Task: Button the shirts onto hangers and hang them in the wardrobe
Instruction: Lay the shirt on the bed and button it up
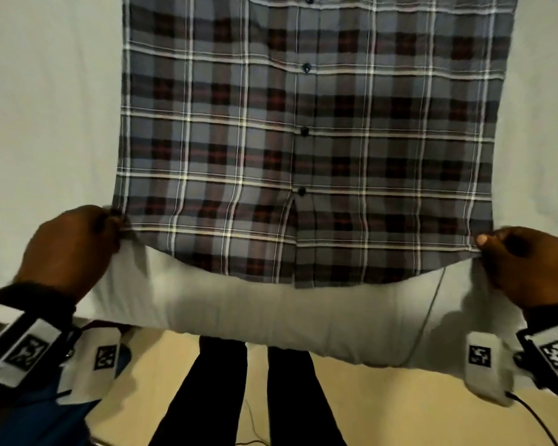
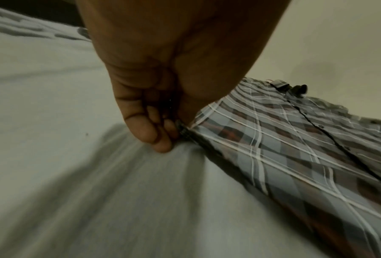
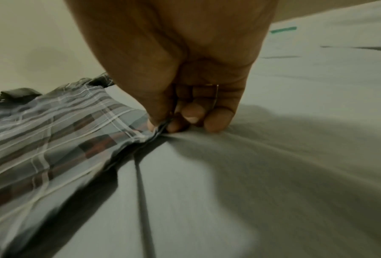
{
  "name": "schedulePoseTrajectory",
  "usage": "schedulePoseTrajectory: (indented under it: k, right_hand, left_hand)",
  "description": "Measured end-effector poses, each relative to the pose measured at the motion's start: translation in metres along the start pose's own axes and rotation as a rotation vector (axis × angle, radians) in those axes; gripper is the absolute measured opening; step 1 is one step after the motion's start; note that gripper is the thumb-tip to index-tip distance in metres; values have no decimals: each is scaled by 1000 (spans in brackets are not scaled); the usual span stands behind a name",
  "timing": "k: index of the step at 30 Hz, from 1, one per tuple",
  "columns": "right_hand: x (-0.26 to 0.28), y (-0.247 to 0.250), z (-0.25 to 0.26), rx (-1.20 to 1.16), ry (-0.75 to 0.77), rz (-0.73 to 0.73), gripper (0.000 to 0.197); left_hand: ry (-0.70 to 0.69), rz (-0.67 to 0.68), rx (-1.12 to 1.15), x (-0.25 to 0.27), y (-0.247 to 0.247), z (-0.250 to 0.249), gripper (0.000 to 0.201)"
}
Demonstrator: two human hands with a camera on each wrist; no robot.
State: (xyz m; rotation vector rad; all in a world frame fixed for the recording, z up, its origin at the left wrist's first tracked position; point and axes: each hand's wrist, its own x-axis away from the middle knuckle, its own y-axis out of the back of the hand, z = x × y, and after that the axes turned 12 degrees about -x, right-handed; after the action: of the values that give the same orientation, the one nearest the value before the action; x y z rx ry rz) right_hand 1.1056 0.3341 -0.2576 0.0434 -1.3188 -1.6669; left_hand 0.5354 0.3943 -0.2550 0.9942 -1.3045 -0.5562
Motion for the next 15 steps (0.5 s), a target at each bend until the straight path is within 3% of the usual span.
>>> schedulePoseTrajectory:
  k: [2, 5, 8, 10, 12, 15]
  right_hand:
    - [0, -1, 6, 68, -27, 19, 30]
    - [11, -1, 23, 157, -17, -18, 25]
    - [43, -6, 55, 139, 99, -163, 23]
    - [73, -23, 87, 63, 249, -70, 15]
    - [106, -54, 120, 20, 376, 114, 16]
    - [139, -109, 146, 159, 549, 166, 31]
  left_hand:
    - [14, -5, -49, 2, 2, 1, 61]
    - [-35, -15, -127, 12, 5, 0, 61]
    - [-91, -231, -114, 34, 17, -24, 50]
    - [-280, -326, -63, 53, 18, -58, 30]
    - [-520, -295, -4, 72, 6, -100, 15]
    - [-718, -139, 2, 81, -27, -143, 26]
